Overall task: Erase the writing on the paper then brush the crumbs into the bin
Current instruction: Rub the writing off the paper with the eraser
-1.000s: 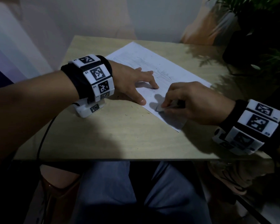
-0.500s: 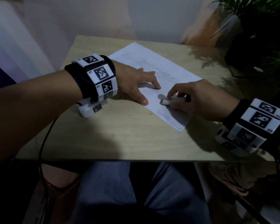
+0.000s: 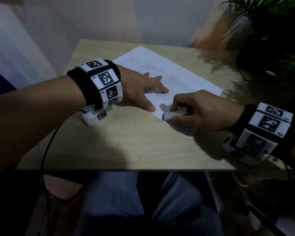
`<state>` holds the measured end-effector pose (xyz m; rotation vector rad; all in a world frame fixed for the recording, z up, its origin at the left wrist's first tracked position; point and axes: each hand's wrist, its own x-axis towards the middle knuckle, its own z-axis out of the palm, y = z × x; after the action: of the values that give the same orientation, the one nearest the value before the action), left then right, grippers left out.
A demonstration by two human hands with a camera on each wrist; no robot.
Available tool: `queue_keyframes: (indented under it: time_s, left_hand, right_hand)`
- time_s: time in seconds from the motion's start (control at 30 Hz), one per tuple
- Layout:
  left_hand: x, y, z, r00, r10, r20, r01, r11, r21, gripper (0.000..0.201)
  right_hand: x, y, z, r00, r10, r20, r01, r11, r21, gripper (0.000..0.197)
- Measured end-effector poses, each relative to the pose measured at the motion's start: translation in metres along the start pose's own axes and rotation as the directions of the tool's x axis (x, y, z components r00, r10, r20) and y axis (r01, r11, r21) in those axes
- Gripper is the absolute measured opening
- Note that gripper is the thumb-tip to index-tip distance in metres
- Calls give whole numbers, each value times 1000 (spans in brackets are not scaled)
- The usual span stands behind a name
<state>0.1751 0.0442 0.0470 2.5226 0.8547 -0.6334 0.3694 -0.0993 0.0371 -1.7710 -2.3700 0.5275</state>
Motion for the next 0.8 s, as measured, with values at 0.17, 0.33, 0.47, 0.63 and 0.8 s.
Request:
queue_keyframes:
  time_s: [0.17, 0.33, 0.47, 0.63, 0.8]
  left_hand:
    - [-1, 2, 0, 1000, -3, -1, 3, 1000, 3, 83]
    - [-1, 1, -1, 1000, -2, 5, 2, 1000, -1, 84]
    - [1, 0, -1, 1000, 1, 8, -1, 1000, 12, 84]
    - [3, -3, 0, 1000, 7, 12, -7, 1000, 8, 85]
    - [2, -1, 0, 1000, 6, 13, -6, 1000, 11, 84]
  right_hand:
    - [7, 5, -3, 984, 51, -170, -71, 991, -116, 38]
    - [2, -1, -2, 999, 20, -37, -20, 1000, -12, 41]
    - [5, 5, -3, 985, 47, -167, -73, 986, -151, 30]
    - [-3, -2, -2, 1000, -10, 10, 10, 1000, 13, 29]
    - [2, 6, -3, 988, 26, -151, -48, 989, -143, 26]
